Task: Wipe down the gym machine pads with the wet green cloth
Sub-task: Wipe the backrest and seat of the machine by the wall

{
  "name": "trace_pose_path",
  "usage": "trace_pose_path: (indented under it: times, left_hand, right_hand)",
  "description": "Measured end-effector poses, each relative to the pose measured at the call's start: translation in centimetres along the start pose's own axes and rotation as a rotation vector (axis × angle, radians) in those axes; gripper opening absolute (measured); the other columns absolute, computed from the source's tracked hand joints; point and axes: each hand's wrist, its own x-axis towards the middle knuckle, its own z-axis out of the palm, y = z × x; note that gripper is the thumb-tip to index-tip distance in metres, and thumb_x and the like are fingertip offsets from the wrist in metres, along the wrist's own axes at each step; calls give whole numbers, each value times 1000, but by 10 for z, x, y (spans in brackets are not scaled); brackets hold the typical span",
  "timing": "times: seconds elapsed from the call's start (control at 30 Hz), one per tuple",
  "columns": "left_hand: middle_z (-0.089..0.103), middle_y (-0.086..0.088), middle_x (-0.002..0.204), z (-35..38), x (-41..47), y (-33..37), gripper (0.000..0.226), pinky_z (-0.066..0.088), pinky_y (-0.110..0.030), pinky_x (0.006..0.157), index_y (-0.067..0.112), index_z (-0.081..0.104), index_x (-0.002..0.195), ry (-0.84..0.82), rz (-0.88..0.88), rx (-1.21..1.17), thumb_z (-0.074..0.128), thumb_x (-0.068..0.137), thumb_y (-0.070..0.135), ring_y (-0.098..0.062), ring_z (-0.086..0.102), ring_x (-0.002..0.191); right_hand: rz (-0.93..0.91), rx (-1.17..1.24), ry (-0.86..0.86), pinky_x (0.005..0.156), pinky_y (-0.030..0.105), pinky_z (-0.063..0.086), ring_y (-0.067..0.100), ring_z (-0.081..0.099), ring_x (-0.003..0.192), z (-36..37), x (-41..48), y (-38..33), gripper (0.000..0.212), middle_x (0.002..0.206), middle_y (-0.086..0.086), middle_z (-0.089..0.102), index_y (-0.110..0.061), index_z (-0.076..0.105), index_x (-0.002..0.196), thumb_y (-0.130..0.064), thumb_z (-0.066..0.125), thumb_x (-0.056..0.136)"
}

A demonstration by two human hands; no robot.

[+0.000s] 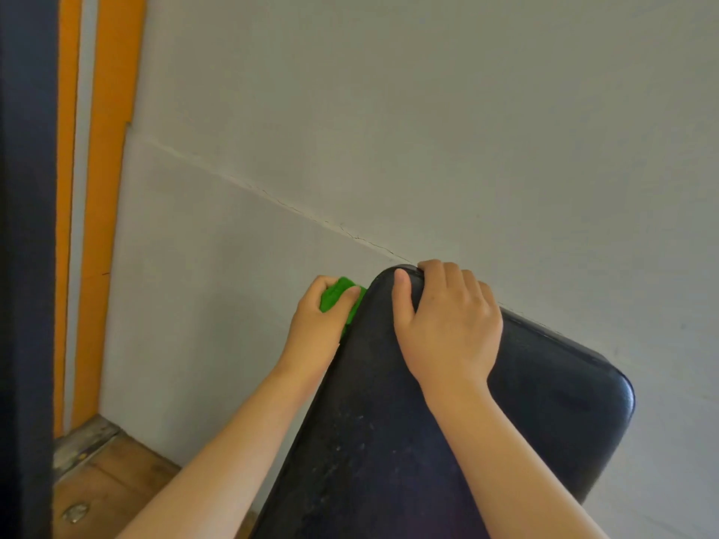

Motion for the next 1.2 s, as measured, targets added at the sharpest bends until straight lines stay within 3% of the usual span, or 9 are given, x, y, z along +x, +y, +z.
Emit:
trace_pose_path:
  times: [0.07,0.17,0.3,0.43,0.53,0.63,0.83,1.03,1.2]
  left_hand:
    - [61,5,74,-7,-8,-9,18,43,-25,64,9,58,94,19,-6,18,59,94,27,-9,55,70]
    - [58,6,69,-16,-20,-19,18,41,-20,53,8,58,96,39,-35,87,58,94,25,-8,50,62]
    - [52,-4,72,-22,-29,-23,23,36,-25,51,1,55,99,48,-96,71,58,94,23,-13,47,61]
    - [50,-6,73,-10,-10,0,14,38,-22,49,12,54,88,58,-66,60,62,91,23,-13,46,60]
    - [54,0,70,0,3,8,18,42,-27,57,16,53,81,79,-2,66,64,89,28,-13,50,63]
    - [59,-2,75,-2,-5,-6,33,45,-38,70,8,54,86,103,22,65,64,86,39,-16,54,72]
    - [60,-14,81,-21,-29,-33,52,45,-37,72,9,52,86,104,25,141,60,71,58,-16,54,73]
    - [53,6,63,-37,-45,-52,30,31,-27,51,3,53,91,113,-63,248,60,92,32,-6,45,55]
    - [48,-4,66,-41,-43,-50,25,30,-21,43,5,54,90,83,-150,317,55,95,29,-13,44,54]
  right_hand:
    - [0,1,13,59,31,41,23,55,60,0,0,-1,48,68,3,61,-9,66,82,-43,35,95]
    - [0,6,4,59,31,37,23,53,59,0,1,-1,47,66,3,59,-9,64,79,-43,35,95]
    - [-2,4,6,58,30,35,22,52,58,2,1,0,47,66,3,58,-9,63,79,-43,35,95]
    - [-5,12,6,58,30,34,22,51,58,3,1,0,47,66,3,58,-10,63,78,-43,35,95]
    - [-3,29,-5,59,32,39,23,53,59,2,1,0,48,67,4,59,-9,64,80,-43,34,95]
    - [-3,34,1,59,33,41,23,54,59,2,1,0,48,67,4,59,-9,64,80,-43,35,95]
    - [-14,26,15,59,29,33,22,52,58,3,1,1,47,66,4,59,-8,64,79,-42,35,95]
    - [-12,39,25,59,29,32,21,50,57,3,0,1,47,65,3,57,-8,63,77,-42,35,95]
    - [-21,17,19,59,30,30,22,48,57,5,1,0,47,64,3,56,-9,62,77,-42,35,95]
